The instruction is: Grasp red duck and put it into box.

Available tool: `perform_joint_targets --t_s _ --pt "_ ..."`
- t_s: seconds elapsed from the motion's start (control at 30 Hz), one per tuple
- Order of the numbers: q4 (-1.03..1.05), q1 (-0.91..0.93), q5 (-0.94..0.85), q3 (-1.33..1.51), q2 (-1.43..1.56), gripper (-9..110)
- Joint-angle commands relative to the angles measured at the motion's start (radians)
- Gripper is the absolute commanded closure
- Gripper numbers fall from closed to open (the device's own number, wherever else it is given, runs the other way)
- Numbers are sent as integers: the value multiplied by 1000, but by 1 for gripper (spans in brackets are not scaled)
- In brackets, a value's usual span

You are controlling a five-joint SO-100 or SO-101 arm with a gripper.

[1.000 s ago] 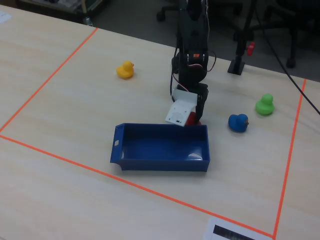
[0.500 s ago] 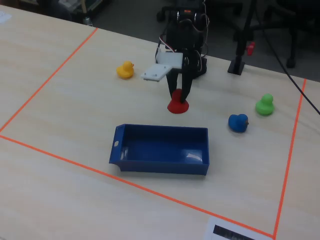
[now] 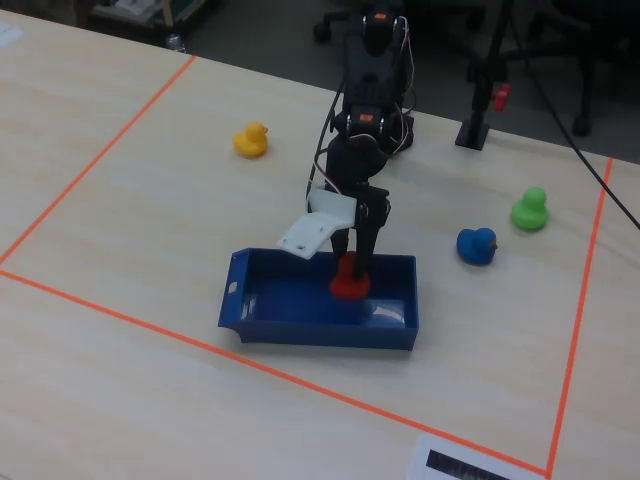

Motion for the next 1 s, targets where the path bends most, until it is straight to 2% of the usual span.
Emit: perform_joint_targets --t_s 0.0,0.13,0.2,0.23,0.33,0.43,0.7,0.97 --pt "49 28 9 -87 0 85" --pt "158 52 9 -167 32 72" --pt "222 67 14 -213 86 73" --pt "255 75 23 -232 130 76" --pt "350 103 34 -209 339 98" --pt "368 144 -14 12 666 101" --pt "391 158 -206 864 1440 101" --pt "373 163 -252 1348 1769 101"
